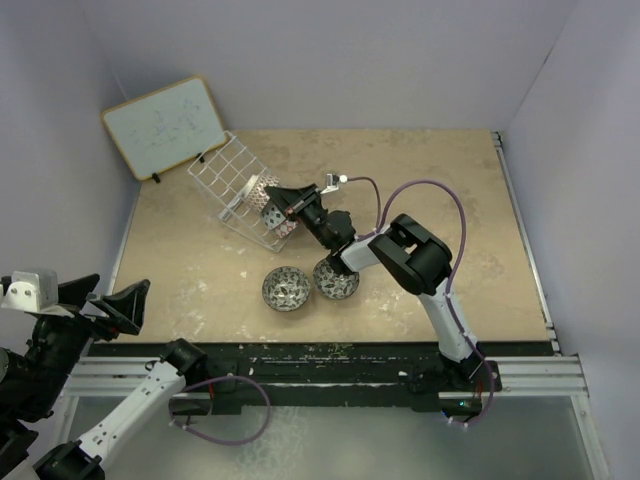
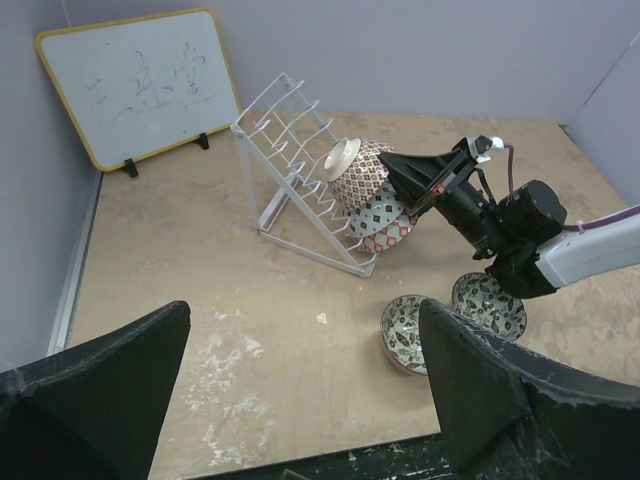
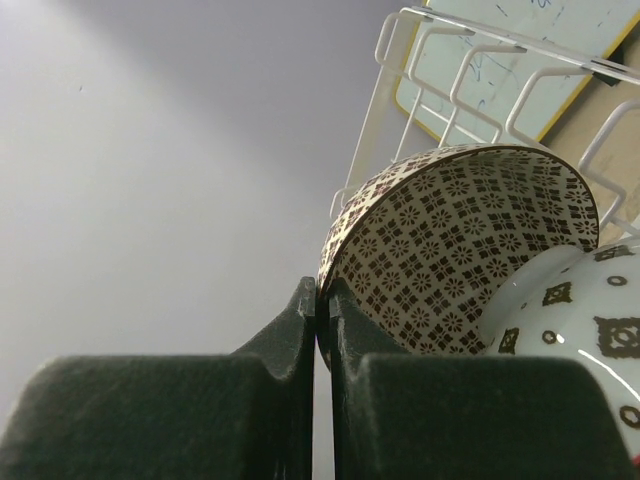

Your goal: Load the bowls into the dish rack

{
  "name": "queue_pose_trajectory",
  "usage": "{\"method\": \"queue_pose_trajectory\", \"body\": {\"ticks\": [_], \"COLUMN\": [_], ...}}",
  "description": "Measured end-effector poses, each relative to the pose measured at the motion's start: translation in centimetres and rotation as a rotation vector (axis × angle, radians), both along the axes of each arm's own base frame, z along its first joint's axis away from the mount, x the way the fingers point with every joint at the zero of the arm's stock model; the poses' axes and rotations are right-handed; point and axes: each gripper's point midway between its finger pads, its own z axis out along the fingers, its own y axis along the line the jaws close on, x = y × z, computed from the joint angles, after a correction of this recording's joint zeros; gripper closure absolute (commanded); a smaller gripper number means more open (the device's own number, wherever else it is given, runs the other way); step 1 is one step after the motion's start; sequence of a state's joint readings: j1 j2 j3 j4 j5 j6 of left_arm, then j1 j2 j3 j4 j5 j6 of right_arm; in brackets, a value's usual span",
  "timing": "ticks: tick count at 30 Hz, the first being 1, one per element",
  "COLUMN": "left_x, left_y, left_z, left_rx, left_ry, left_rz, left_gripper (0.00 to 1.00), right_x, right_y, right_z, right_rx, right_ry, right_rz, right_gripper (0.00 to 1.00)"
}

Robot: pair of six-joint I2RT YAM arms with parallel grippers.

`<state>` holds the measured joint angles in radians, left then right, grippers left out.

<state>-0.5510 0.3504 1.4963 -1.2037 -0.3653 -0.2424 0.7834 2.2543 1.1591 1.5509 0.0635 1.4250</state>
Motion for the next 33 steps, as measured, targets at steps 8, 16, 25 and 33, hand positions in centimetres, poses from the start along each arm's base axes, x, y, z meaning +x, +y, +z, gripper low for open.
{"method": "queue_pose_trajectory", "body": {"ticks": [8,16,25,33], "left_x": [0.0,0.1,0.3,0.4], "left_y": [0.0,0.0,-0.1,-0.2], "left_z": [0.0,-0.1,-0.3,-0.4], "left_rx": [0.000,0.001,0.004,0.005], "left_ry": [0.000,0.002,0.008,0.009], "left_rz": [0.003,0.002,0.002,0.003], "left_gripper": [0.01,0.01,0.01,0.01], "right_x": [-0.1,-0.7,-1.1,-2.1], "right_y": [-0.1,-0.9,-1.0,-2.0], "right_z": [-0.2,-2.2,-3.2,-3.8], "right_rx": [0.003,-0.024,-0.035,-0.049], "right_ry": [0.009,0.049,0.077,0.102], "right_rz": [0.002,0.000,0.009,0.010], "right_gripper": [0.92,0.75,0.66,0.63]}}
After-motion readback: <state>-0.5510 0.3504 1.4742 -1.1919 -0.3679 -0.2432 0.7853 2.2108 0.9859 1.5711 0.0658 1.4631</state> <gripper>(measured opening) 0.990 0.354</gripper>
